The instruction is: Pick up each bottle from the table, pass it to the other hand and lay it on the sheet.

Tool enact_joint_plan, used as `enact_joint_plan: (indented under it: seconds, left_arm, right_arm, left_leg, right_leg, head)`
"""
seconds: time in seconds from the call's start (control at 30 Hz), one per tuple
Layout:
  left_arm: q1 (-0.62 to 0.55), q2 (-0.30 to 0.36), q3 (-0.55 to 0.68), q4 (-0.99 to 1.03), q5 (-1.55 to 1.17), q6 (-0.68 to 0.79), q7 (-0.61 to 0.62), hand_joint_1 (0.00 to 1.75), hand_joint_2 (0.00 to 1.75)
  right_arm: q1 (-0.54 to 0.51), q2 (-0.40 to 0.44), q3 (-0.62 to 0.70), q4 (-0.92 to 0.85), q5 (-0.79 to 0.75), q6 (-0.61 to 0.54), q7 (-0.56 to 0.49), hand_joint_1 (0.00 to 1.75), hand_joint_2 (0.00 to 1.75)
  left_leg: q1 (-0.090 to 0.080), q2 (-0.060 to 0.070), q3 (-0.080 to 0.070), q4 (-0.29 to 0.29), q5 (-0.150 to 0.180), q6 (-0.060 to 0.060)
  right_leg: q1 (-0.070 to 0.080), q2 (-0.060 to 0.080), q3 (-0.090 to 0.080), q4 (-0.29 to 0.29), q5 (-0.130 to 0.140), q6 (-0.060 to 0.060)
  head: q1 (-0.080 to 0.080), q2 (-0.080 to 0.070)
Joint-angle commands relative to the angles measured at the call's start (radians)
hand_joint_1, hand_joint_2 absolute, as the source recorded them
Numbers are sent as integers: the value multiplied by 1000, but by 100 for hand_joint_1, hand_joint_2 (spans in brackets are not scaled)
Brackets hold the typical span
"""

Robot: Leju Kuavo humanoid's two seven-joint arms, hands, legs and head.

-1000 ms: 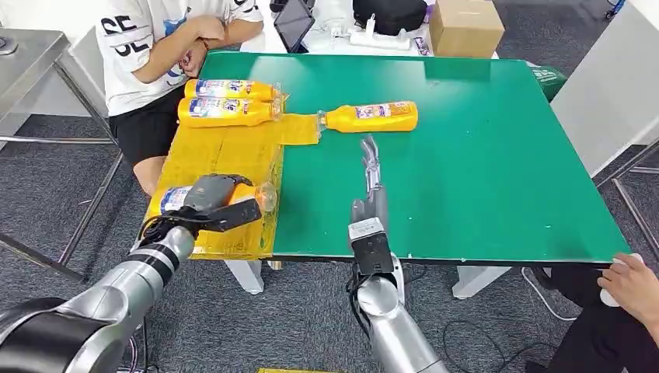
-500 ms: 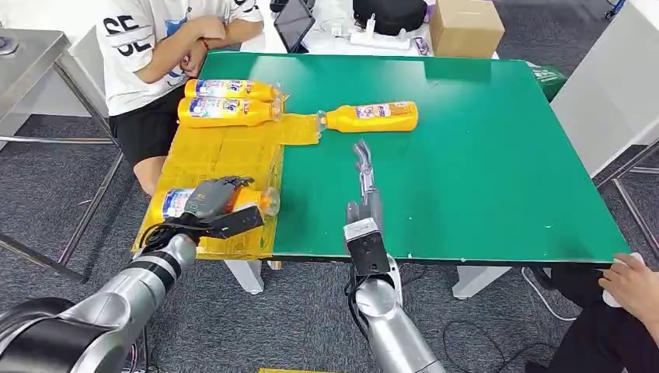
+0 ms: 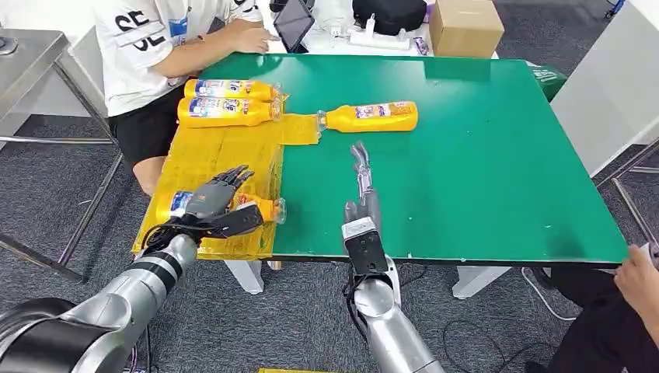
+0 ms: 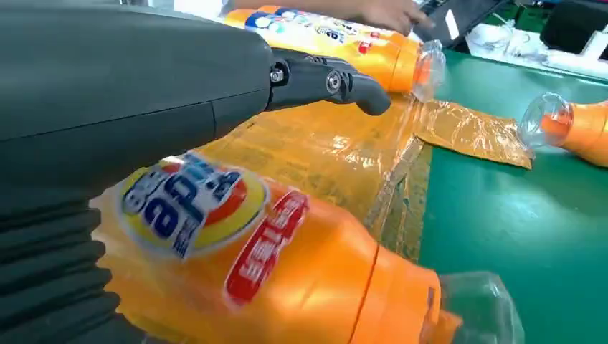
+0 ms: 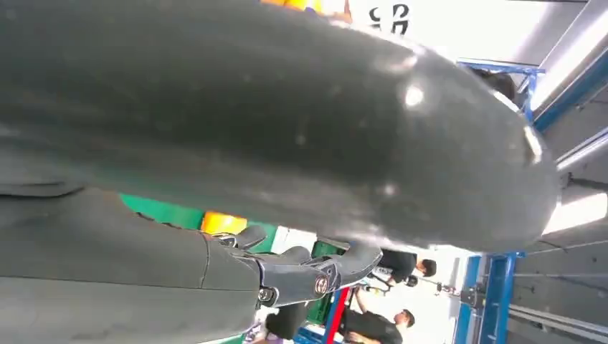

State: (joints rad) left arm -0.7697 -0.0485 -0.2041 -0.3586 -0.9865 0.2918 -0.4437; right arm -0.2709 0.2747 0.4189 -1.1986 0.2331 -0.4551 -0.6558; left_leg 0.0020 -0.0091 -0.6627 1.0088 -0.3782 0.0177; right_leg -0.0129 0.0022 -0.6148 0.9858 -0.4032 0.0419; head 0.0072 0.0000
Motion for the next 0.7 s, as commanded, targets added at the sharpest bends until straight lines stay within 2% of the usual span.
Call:
enact_joint_plan:
  seconds: [0.03,0.07,0.1,0.2,0.33,0.7]
  left_arm:
    - [-33,-30,92,52,92,-137,-23,0,0]
    - [-33,-30,92,52,92,-137,-23,0,0]
    - [-33,-30,92,52,92,-137,-23,0,0]
    - [-33,-30,92,52,92,-137,-23,0,0]
    - [-33,-30,92,52,92,-137,-23,0,0]
    - [-33,-30,92,52,92,-137,-23,0,0]
  right_arm:
    - [-31,-18,-12,52,3,-5,3,0,0]
    - [-31,-18,-12,52,3,-5,3,0,0]
    - [-31,-18,-12,52,3,-5,3,0,0]
    - [-31,-18,-12,52,3,-5,3,0,0]
    - [-31,-18,-12,52,3,-5,3,0,0]
    - [-31,-18,-12,52,3,-5,3,0,0]
  left_leg:
    - [1,0,4,0,-1,-1]
    - [2,1,9,2,-4,-1]
    - [1,0,3,0,-1,-1]
    - [1,0,3,0,-1,-1]
    - [2,1,7,1,-3,-1]
    - [1,1,3,0,-1,-1]
  right_leg:
    - [1,0,4,-1,-1,-1]
    - [3,0,10,0,-3,-2]
    - [1,0,4,-1,-1,-1]
    - [1,0,3,-1,-1,-1]
    - [2,0,7,0,-3,-2]
    - [1,0,4,-1,-1,-1]
  head:
    - [0,0]
    - [0,0]
    - [0,0]
    - [0,0]
    - [0,0]
    - [0,0]
